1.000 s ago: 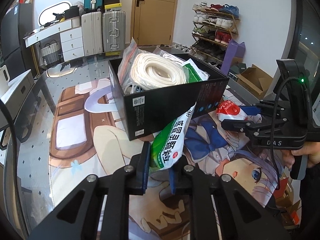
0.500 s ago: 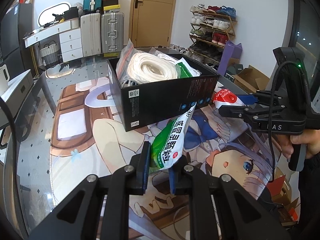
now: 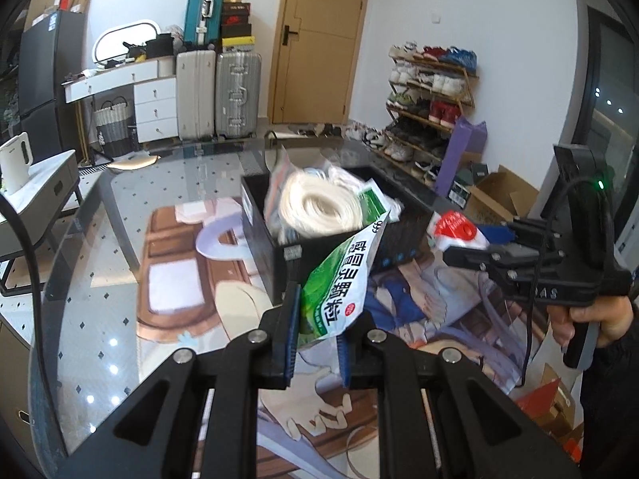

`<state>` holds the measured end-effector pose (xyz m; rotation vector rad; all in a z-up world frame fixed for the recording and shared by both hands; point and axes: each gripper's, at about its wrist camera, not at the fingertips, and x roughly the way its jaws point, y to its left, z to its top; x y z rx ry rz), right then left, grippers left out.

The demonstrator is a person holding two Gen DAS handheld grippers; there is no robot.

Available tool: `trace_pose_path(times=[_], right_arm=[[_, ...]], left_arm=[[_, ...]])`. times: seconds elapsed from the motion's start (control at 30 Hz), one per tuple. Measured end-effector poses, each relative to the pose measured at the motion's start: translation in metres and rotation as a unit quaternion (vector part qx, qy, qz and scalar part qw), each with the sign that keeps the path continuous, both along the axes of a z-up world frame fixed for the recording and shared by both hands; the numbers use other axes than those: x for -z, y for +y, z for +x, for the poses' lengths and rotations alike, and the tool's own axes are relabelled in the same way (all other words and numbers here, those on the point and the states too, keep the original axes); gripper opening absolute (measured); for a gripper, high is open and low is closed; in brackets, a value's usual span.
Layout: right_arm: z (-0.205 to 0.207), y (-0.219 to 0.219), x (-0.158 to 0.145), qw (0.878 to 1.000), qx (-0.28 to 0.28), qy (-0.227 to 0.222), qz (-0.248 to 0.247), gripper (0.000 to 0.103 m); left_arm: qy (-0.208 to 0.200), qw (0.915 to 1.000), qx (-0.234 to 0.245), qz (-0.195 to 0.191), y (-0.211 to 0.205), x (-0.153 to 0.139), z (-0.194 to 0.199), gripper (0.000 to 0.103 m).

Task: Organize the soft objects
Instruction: 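Lift and carry both packets over the black box with both tools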

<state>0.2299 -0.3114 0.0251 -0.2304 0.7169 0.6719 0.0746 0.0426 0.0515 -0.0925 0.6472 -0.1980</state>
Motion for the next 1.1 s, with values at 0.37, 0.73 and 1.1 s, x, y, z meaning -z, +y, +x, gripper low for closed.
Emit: trace_pose_path(times=[0.37,0.73,1.1], right_arm=[[-0.002,0.006,-0.025,0.999,-0.006,-0.016,0.028,0.052],[0.019,0.019,-0.038,0.999,0.0,-0.021,0.042,0.052],[0.039,0.023,-0.038,0.999,0.008,-0.017,0.045,0.052]], left_arm=[[-0.023,0.9995,-0.017,-0.012,0.011,-0.025,0.014,0.014],[-0.032,0.9987,-0.03,-0.025,0.017,-0.04,0.042,0.014],[-0.027,0.9978,-0.047,-0.037,0.027,-0.035,0.078,0.014]])
